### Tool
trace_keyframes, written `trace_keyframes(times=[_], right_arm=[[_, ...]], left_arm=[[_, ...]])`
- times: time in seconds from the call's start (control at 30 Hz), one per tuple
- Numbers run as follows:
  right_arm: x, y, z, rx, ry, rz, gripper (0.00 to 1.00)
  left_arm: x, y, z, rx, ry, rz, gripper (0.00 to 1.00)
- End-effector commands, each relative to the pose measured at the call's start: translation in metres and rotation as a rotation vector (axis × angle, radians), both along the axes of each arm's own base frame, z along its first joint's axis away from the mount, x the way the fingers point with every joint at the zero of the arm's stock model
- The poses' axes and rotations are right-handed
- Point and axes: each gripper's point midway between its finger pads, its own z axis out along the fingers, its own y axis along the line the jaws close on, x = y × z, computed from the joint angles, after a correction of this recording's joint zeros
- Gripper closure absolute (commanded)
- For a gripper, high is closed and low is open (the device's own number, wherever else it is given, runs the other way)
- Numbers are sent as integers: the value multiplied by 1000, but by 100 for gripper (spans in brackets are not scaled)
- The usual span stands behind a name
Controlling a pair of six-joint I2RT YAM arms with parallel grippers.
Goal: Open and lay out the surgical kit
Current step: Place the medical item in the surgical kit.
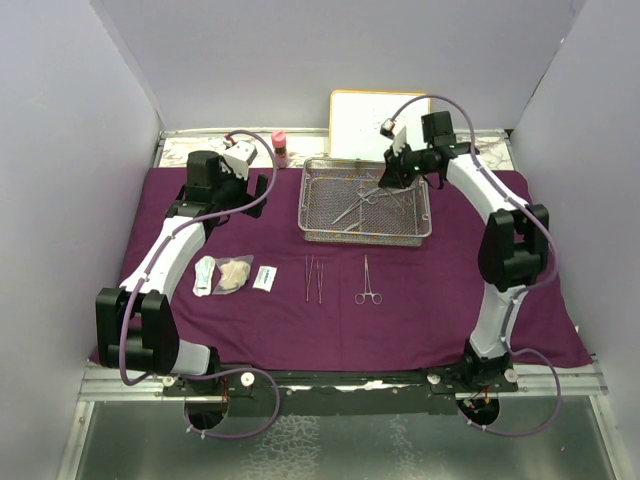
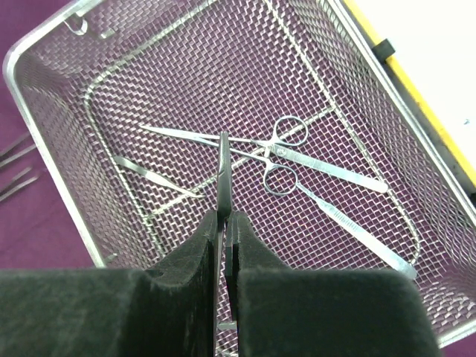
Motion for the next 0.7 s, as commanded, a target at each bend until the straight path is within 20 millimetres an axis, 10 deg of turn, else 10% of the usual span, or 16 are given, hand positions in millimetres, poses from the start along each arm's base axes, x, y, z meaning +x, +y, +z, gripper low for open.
trace_keyframes(times=[0.0, 0.27, 0.67], right_arm=[[-3, 5, 54, 100, -89, -73, 99], [-57, 9, 80, 179, -48, -189, 99], [-174, 27, 33, 174, 88, -175, 99]], left_arm=[[0, -3, 15, -12, -55, -24, 1], [2, 1, 15, 0, -59, -10, 1], [2, 4, 9, 19, -51, 1, 1]])
